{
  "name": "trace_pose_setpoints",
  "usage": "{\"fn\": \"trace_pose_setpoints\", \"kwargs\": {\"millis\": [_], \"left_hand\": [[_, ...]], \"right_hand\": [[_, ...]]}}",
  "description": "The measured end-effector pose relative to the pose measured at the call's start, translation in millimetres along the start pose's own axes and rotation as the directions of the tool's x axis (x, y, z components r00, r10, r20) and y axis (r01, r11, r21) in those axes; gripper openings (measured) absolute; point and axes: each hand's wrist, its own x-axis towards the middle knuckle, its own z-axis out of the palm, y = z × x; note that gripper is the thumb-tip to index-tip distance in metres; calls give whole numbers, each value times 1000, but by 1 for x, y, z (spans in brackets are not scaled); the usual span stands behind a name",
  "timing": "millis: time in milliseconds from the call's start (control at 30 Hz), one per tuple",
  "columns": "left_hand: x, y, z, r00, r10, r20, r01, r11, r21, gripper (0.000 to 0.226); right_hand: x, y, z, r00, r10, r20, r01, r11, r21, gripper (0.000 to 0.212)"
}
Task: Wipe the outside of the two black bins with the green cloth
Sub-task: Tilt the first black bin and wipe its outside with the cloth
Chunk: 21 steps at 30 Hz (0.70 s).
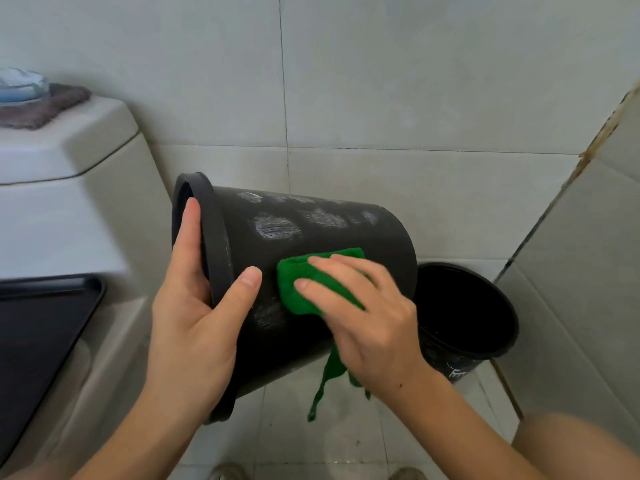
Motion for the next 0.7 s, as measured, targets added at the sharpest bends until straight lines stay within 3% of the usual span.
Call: {"fn": "trace_pose_setpoints", "kwargs": {"millis": [100,200,433,700], "left_hand": [[0,3,0,1000,10,-6,-9,1000,22,73],[1,4,1,999,35,7,-35,999,37,73],[7,1,-2,999,40,3,-40,999,-16,73],[5,4,-2,1000,20,-5,-20,998,-59,73]], "right_hand": [[-3,20,1,988,154,7,-154,987,-52,27],[-3,14,5,981,192,-1,-192,980,-41,28],[5,-17,8,997,-72,-22,73,995,67,25],[8,0,10,970,244,9,-238,937,255,30]]}}
